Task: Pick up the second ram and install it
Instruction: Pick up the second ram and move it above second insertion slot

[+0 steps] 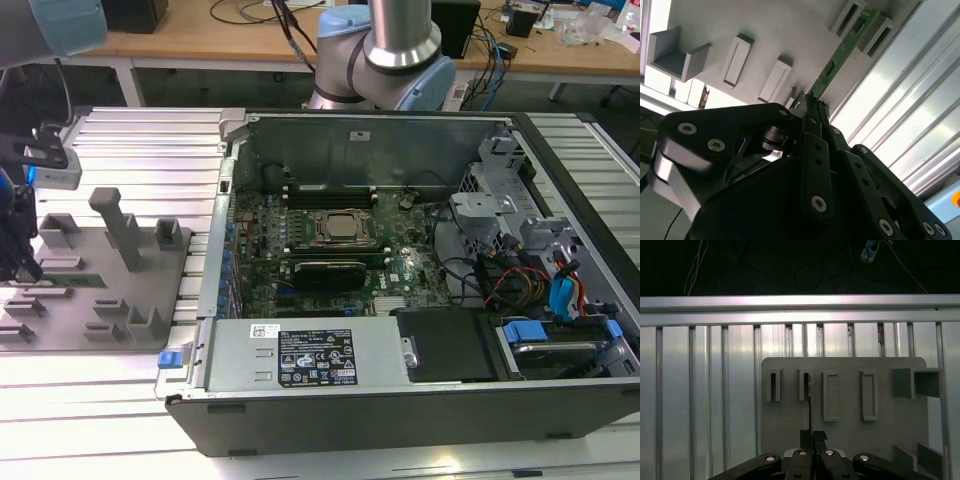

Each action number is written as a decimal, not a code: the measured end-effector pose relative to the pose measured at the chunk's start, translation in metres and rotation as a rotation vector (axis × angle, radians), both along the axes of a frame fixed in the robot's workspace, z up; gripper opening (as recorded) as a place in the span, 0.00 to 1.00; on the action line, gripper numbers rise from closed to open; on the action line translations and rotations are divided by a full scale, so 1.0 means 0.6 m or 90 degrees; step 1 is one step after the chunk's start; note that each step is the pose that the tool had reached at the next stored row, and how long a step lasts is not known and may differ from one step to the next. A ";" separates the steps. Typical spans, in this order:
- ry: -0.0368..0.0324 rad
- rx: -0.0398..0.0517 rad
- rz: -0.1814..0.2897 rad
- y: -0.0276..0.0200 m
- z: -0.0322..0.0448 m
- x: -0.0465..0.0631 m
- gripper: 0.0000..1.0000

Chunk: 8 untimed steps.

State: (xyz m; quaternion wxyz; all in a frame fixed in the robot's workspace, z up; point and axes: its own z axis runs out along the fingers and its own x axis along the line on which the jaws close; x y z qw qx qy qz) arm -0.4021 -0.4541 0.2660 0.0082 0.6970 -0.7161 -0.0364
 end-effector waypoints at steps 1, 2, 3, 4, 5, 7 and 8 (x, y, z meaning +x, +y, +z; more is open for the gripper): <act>0.0000 0.0000 0.000 0.0000 0.002 0.000 0.09; 0.0000 0.0001 0.000 0.0000 0.004 0.000 0.09; 0.0000 0.0000 0.000 0.0000 0.007 0.000 0.09; -0.0001 0.0001 0.000 0.0000 0.010 0.000 0.09; 0.0000 0.0000 0.000 0.0000 0.014 0.000 0.09; 0.0000 0.0001 0.000 0.0000 0.021 0.000 0.09; 0.0000 0.0000 0.000 0.0000 0.027 0.000 0.09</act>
